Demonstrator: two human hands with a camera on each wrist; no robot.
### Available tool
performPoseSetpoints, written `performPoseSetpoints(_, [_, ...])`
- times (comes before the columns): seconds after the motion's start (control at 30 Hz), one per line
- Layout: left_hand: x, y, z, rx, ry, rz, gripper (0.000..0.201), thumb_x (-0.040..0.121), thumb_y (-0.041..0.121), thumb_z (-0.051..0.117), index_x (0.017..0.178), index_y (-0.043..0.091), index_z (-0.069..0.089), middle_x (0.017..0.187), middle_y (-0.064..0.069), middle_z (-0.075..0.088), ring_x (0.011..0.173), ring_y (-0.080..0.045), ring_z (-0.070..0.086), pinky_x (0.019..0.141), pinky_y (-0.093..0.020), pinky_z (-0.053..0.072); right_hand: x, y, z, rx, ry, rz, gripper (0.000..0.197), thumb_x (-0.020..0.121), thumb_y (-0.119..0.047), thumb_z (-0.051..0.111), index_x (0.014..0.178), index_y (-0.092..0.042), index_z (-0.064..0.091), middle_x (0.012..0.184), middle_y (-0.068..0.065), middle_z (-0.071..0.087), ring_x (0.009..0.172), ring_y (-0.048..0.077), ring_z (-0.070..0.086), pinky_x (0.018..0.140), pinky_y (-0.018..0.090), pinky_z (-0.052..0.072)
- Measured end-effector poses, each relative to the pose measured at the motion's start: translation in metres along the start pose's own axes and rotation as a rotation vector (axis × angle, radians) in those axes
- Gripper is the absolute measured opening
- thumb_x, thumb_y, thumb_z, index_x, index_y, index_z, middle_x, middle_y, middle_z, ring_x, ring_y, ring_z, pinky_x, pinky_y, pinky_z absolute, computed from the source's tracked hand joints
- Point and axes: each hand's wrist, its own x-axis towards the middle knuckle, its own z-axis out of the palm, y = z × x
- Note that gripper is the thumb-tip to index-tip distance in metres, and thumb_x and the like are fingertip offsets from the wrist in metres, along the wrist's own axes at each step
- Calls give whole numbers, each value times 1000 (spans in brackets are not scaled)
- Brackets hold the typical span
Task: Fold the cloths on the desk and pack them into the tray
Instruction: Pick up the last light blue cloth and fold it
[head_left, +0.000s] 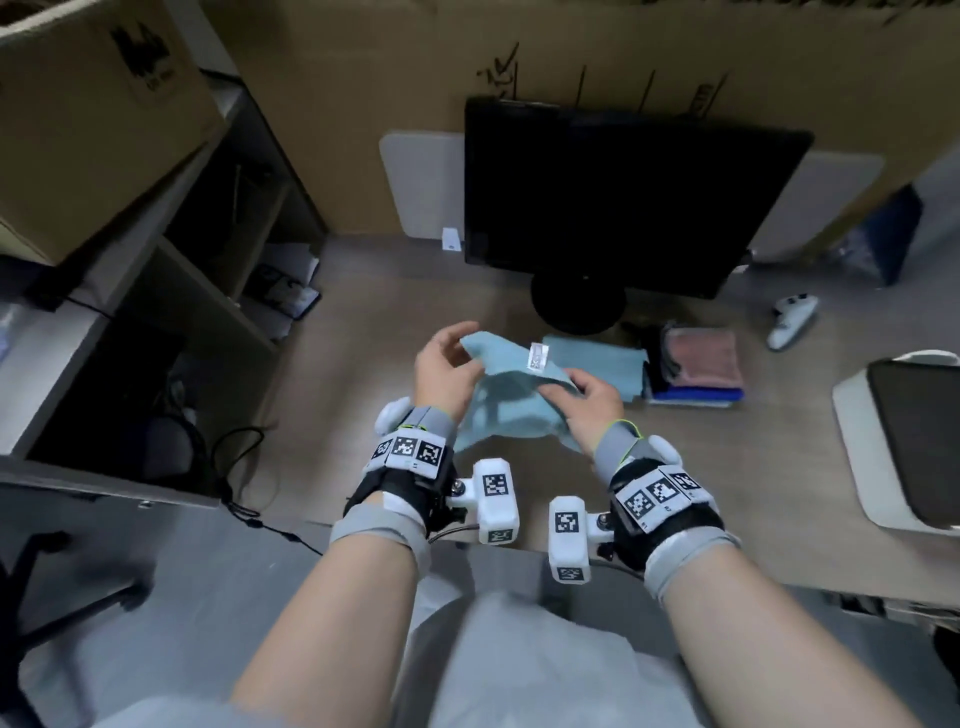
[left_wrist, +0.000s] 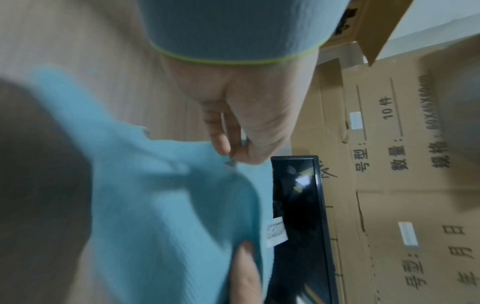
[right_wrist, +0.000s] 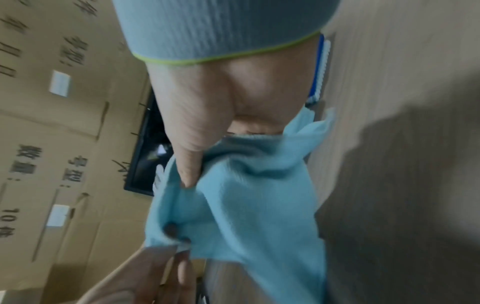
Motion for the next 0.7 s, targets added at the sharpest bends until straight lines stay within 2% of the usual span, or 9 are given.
performPoseSetpoints(0.1, [-26,-5,10,207,17,40,38,70,15,81,105,21,68,107,-1,68,103,-14,62,88,-23,50,-18,0,-23,-49,40,-87,5,82,-18,73,87,-21,73,73,-5,66,66,6,55,68,25,49])
performPoseSetpoints(0.17, [-41,-8,17,370,-37,94,45,64,27,85,104,31,66,117,1,58,111,-13,56,99,-29,45,-28,-1,-33,-61,43,-124,1,82,-21,74,81,-21,74,66,-8,61,63,4,50,66,25,45])
performPoseSetpoints(0.27, [-62,-8,27,432,-175,118,52,65,28,81,111,44,61,141,3,32,132,-12,35,113,-30,28,-42,-7,-42,-73,27,-150,3,83,-22,72,82,-21,75,62,-11,59,57,2,47,56,18,41])
performPoseSetpoints(0.33, [-67,-7,31,412,-251,94,44,71,23,78,108,42,63,145,5,30,132,-8,32,112,-27,24,-45,-10,-43,-90,14,-166,4,84,-20,71,84,-19,75,58,-13,56,53,0,44,51,14,37])
performPoseSetpoints(0.4, [-71,-6,33,388,-310,105,41,73,22,77,109,35,64,137,6,47,126,-8,46,111,-29,33,-48,-11,-43,-81,11,-154,6,84,-22,71,83,-18,75,67,-6,61,61,6,49,56,17,42])
performPoseSetpoints(0.5, [-72,-4,38,341,-306,106,29,74,24,73,103,30,69,106,8,70,105,-10,63,100,-37,48,-49,-11,-46,-87,14,-108,20,81,-35,70,74,-17,75,69,1,58,65,14,47,61,28,40])
performPoseSetpoints(0.57, [-70,-2,42,357,-281,110,19,75,31,64,93,29,72,94,10,73,95,-10,65,95,-39,50,-47,-11,-48,-85,40,-83,33,80,-41,70,79,-9,74,66,3,52,62,15,42,58,28,35])
performPoseSetpoints(0.63, [-69,3,44,342,-270,94,22,78,33,56,91,28,73,91,7,74,89,-11,64,92,-40,49,-44,-12,-49,-72,98,-103,51,73,-50,69,82,0,69,65,1,49,62,14,39,59,28,34])
performPoseSetpoints(0.7, [-66,7,43,304,-241,97,24,80,31,51,91,31,73,93,8,74,93,-14,64,92,-38,49,-39,-10,-51,-91,143,-108,51,66,-55,69,75,-5,69,60,-6,48,61,12,39,60,28,35])
